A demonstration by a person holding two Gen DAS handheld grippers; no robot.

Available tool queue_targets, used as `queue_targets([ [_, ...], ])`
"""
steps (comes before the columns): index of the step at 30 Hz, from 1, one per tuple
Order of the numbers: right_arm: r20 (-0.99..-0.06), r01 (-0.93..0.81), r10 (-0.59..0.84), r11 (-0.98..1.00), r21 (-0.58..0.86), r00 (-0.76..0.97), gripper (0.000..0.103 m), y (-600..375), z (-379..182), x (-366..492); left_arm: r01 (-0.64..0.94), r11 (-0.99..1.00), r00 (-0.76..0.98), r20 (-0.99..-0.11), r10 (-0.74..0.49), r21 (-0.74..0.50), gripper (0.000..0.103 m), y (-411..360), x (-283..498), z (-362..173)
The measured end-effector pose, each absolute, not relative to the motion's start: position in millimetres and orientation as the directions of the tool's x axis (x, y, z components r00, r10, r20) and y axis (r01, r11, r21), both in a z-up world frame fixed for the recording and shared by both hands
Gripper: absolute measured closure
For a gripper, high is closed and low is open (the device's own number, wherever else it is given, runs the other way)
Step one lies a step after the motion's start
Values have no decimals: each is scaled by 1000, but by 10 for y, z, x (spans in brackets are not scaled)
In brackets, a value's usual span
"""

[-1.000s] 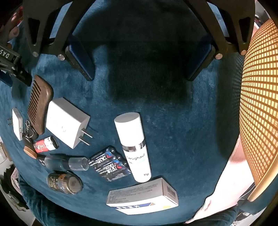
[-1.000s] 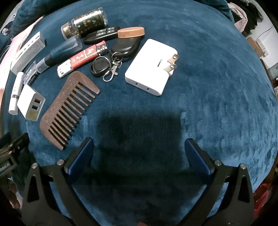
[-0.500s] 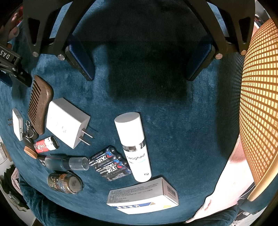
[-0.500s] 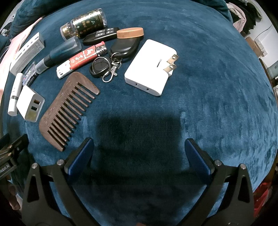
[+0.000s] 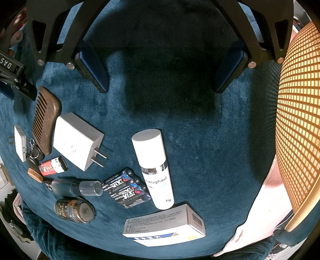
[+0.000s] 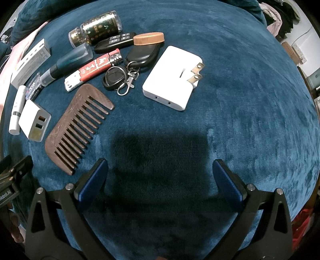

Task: Organize rigid objects

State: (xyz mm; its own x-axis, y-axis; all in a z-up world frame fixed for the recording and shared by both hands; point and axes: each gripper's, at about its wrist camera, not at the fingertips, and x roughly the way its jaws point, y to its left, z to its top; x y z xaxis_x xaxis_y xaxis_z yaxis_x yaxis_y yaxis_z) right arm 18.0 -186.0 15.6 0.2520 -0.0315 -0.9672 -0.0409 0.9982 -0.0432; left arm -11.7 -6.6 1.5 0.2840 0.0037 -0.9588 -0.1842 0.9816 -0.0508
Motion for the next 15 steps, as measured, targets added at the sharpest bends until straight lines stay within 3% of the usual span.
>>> queue_targets([
  [15, -949, -73, -14, 997, -39, 314, 0, -1945, 254, 131, -183, 982, 286, -958, 3, -51, 0, -57, -114, 12],
])
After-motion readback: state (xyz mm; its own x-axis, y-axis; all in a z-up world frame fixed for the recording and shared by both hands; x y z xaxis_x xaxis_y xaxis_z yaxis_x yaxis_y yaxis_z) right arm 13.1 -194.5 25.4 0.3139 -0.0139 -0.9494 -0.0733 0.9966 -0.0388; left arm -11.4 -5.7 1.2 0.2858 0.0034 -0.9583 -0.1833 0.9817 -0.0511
